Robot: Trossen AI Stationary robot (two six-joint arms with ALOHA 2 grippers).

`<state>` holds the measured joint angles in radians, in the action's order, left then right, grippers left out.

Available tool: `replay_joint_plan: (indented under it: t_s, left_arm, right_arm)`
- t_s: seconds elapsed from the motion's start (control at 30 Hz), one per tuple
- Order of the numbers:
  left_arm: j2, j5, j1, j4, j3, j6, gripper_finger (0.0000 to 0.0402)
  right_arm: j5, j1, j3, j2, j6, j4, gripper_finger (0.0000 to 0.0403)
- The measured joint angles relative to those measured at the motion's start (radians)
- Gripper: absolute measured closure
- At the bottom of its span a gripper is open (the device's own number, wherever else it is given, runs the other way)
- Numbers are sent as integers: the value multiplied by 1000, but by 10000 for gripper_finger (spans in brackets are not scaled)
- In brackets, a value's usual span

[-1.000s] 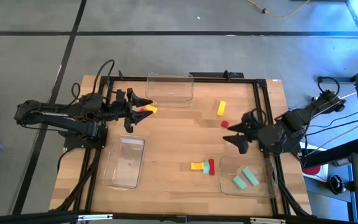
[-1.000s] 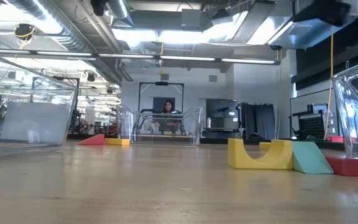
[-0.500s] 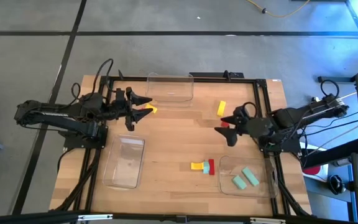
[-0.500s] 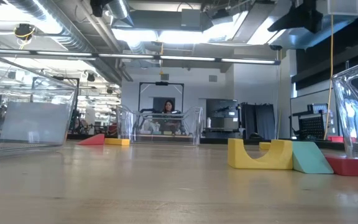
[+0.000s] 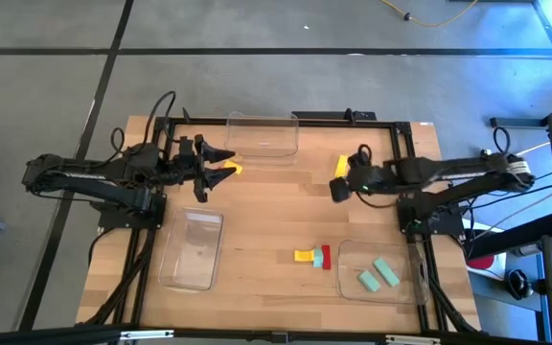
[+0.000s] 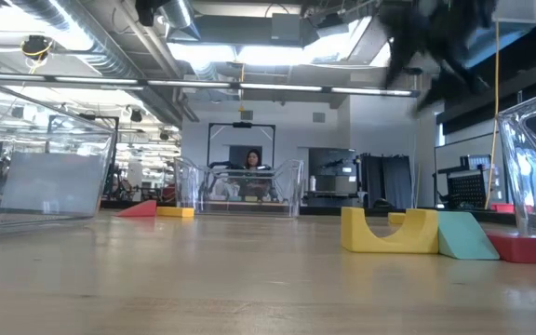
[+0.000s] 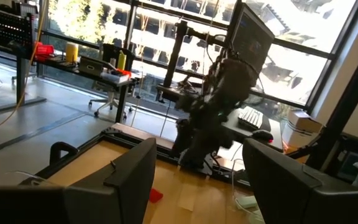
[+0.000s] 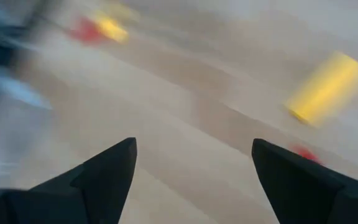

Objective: Sort & place blocks by color
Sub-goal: Put the top right red block on the top transparent bin

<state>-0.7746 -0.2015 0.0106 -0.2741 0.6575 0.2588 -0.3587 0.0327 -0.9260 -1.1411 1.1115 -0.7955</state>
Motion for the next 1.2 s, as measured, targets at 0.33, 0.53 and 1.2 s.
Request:
replay_joint_plan:
  t_s: [0.33,0.53,1.2]
  left_arm:
    - [0,-18,0,0,0,-6,170]
    - [0,-18,0,0,0,-6,170]
    - [0,-19,0,0,0,-5,170]
  right_arm:
    - [157,-201,1,-228,-557,-198,83]
    - [201,-267,1,-358,-831,-173,83]
    - [338,-362,184,-415,-912,112,83]
